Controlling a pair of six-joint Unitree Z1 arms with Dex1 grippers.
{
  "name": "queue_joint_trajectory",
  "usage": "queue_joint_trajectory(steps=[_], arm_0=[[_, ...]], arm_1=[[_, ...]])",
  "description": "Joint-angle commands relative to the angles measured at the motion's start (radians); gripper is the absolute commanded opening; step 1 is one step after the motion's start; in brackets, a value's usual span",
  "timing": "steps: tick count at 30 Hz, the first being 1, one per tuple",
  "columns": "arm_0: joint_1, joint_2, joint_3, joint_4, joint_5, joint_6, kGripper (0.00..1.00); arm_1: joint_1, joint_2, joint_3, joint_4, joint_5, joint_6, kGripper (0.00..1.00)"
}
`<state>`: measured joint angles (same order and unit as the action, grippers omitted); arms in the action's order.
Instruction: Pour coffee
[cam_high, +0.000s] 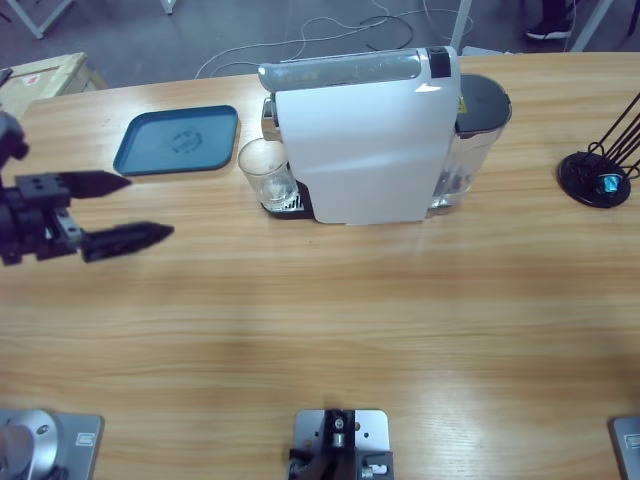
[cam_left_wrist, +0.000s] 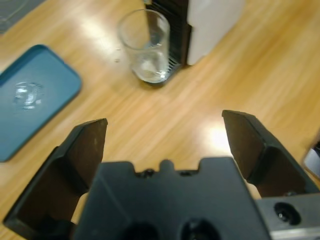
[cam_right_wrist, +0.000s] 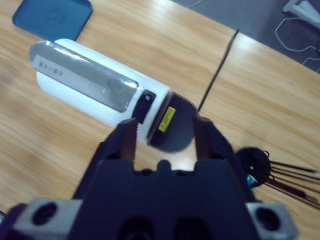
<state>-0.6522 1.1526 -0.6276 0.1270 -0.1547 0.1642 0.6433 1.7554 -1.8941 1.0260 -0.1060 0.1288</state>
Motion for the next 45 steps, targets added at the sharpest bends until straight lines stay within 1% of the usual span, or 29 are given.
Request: queue_joint_trajectory(steps=[1,9,14,17,26,35,45], arm_0=[[-0.01,0.028,-0.019,-0.02,0.037,-0.012,0.991],[-0.01,0.049,-0.013,-0.035,0.026,-0.011,0.991],[-0.01,0.071,0.002,-0.056,0.011,-0.011,0.991],[-0.01,0.084,0.003,-0.061,-0.01,-0.011,0.991],[-0.01,0.099,0.005,-0.068,-0.012,-0.01,0.991],[-0.01,0.118,0.004,-0.083,-0.012,-0.011,0.991],[-0.01,0.127,0.002,-0.09,-0.014,-0.012,0.991]], arm_1=[[-0.017,0.187,-0.052,0.024,0.034,-0.007,0.0],[-0.036,0.204,-0.053,-0.001,0.062,-0.006,0.0],[-0.011,0.201,-0.054,-0.004,0.074,-0.009,0.0],[-0.006,0.208,-0.051,-0.004,0.082,-0.009,0.0],[-0.004,0.236,-0.057,-0.009,0.098,-0.009,0.0],[0.001,0.251,-0.045,-0.006,0.085,-0.008,0.0],[0.004,0.234,-0.043,0.0,0.032,-0.006,0.0]])
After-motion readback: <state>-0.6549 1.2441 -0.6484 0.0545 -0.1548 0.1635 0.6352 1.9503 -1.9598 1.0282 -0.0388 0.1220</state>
